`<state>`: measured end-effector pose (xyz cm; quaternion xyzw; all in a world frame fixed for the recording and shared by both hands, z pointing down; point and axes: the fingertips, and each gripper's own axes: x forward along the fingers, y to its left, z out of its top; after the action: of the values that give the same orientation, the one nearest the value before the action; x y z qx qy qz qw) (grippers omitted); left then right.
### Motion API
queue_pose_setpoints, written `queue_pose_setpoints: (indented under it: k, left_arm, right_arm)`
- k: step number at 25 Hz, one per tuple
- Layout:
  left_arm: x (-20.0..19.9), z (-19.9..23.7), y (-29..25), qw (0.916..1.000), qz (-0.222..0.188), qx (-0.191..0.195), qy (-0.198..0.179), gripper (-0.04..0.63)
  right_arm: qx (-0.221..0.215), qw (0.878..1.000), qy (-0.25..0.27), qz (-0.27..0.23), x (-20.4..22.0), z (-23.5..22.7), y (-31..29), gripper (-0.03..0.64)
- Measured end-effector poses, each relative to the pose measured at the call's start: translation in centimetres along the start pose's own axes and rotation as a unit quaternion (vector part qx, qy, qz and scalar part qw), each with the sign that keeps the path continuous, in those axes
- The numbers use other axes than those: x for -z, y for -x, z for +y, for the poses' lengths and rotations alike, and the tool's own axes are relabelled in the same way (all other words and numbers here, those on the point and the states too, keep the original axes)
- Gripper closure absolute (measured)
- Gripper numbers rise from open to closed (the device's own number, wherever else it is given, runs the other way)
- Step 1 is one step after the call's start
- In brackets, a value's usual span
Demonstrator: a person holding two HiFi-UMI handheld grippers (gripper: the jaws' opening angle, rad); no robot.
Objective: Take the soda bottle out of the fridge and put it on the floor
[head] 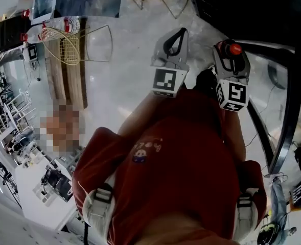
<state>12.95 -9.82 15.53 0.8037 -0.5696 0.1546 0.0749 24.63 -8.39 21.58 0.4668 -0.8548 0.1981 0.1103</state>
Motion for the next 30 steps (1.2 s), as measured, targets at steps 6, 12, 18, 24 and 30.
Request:
queue_pose_setpoints:
  k: [6, 12, 18, 24, 30]
  left_arm:
    - [2.1, 0.2, 3.5, 0.9994, 0.006, -0.027, 0.018, 0.595]
    - [6.2, 6.0, 8.5, 0.9976, 0.014, -0.053, 0.042, 0.595]
    - [12.4, 11.7, 11.9, 0.9928, 0.033, -0.082, 0.081, 0.595]
    - [17.3, 16.6, 13.3, 0.9899, 0.039, -0.095, 0.098, 0.595]
    - [24.3, 19.6, 15.6, 0.9861, 0.051, -0.109, 0.114, 0.595]
  right_arm:
    - [-0.025, 0.999, 0.017, 0.016, 2.1, 2.4, 0.8, 0.313]
    - [-0.027, 0.998, 0.047, 0.043, 4.8, 7.5, 0.2, 0.311]
    - [-0.04, 0.998, 0.001, 0.058, 8.5, 13.4, -1.7, 0.313]
    - [-0.062, 0.995, 0.02, 0.078, 11.5, 18.8, -5.5, 0.313]
    - [-0.076, 0.991, 0.032, 0.106, 17.1, 22.6, -8.2, 0.313]
